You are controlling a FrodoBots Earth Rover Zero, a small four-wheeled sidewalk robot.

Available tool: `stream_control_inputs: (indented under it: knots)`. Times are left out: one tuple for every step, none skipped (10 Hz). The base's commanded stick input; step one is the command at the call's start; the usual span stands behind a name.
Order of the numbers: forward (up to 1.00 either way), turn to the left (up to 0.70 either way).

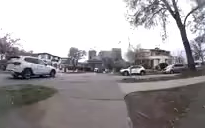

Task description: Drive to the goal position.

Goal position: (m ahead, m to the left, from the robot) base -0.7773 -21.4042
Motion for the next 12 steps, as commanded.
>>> stream_control_inputs:
  knots:
    - [1.0, 0.0]
    - [1.0, 0.0]
    - [1.0, -0.01]
    - [1.0, -0.23]
    - [1.0, -0.35]
    - [1.0, -0.4]
    - [1.0, -0.4]
    - [1.0, -0.4]
    - [1.0, -0.4]
    - [1.0, -0.23]
    - [1.0, 0.0]
    - [1.0, 0.0]
